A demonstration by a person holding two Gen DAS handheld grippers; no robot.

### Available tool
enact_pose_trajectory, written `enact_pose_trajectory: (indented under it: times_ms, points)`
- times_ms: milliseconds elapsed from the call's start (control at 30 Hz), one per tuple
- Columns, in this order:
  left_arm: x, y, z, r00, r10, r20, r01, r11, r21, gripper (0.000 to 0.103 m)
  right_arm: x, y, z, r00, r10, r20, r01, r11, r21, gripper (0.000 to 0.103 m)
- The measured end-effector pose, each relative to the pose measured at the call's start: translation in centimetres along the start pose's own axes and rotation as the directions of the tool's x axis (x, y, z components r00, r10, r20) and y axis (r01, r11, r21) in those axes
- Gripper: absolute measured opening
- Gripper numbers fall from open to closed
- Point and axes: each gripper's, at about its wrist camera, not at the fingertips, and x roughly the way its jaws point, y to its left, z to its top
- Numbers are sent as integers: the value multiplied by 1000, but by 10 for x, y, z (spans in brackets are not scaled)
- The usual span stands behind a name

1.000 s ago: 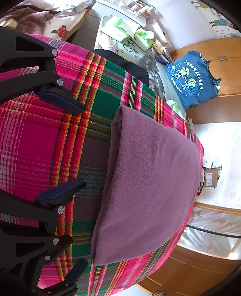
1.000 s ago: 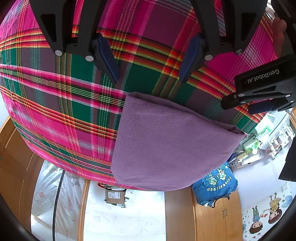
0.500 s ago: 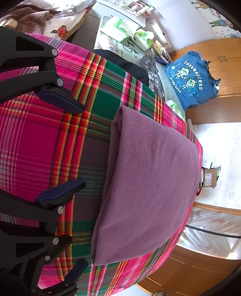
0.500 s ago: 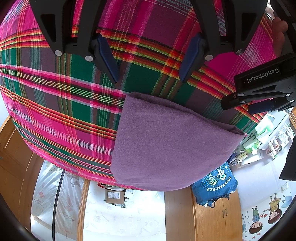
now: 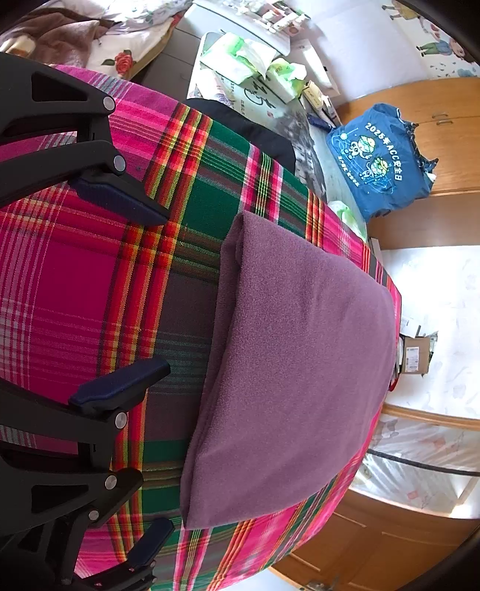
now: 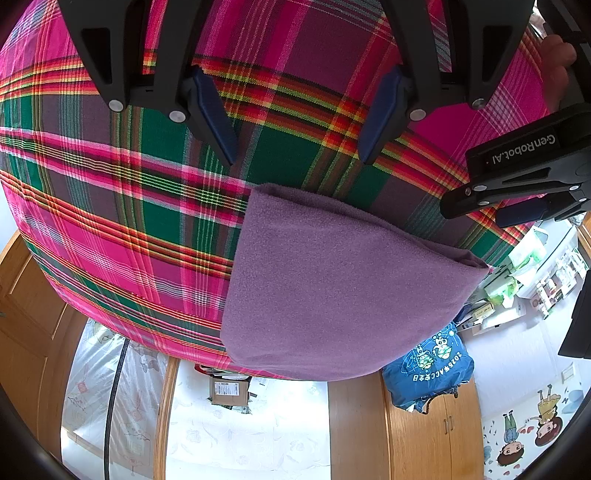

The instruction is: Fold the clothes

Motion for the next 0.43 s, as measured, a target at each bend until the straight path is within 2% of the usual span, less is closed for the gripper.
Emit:
enact_pose_trajectory:
  times_ms: [433]
  points:
    - [-3,-2,-2,1000,5,5,-5,1000,-2,76,0,1,0,1000,0,-1,0,1000,0,68]
